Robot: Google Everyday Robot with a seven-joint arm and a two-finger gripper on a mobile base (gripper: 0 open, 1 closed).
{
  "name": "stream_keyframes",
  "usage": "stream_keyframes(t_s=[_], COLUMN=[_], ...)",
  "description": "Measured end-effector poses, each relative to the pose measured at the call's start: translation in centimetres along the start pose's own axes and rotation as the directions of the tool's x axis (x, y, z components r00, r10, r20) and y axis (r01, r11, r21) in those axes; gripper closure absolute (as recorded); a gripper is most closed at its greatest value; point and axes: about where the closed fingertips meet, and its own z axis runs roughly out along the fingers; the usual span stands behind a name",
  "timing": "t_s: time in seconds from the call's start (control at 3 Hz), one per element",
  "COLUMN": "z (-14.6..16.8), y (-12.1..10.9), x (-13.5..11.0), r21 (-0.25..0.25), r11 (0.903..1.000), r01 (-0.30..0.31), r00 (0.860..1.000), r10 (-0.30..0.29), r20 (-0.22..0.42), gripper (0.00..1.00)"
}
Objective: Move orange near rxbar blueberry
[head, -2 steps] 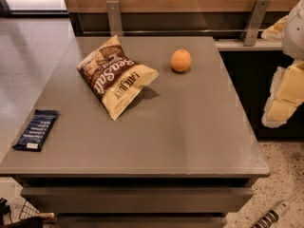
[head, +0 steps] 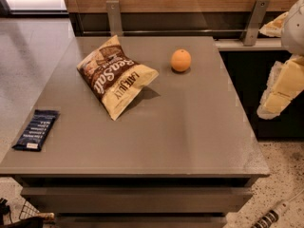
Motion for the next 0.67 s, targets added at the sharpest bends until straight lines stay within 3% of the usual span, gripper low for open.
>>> stream_keyframes(t_s=[0.33,0.67], z=[1.8,7.5], y=[-3.9,-9.2], x=[0.1,-2.4], r21=[0.041,0.03], r11=[0.9979,0.9848], r01=[-0.051,-0.171], r00=[0.988,0.891], r10=[0.044,0.142], r20=[0.15,0.432], gripper=[0.0,0.0])
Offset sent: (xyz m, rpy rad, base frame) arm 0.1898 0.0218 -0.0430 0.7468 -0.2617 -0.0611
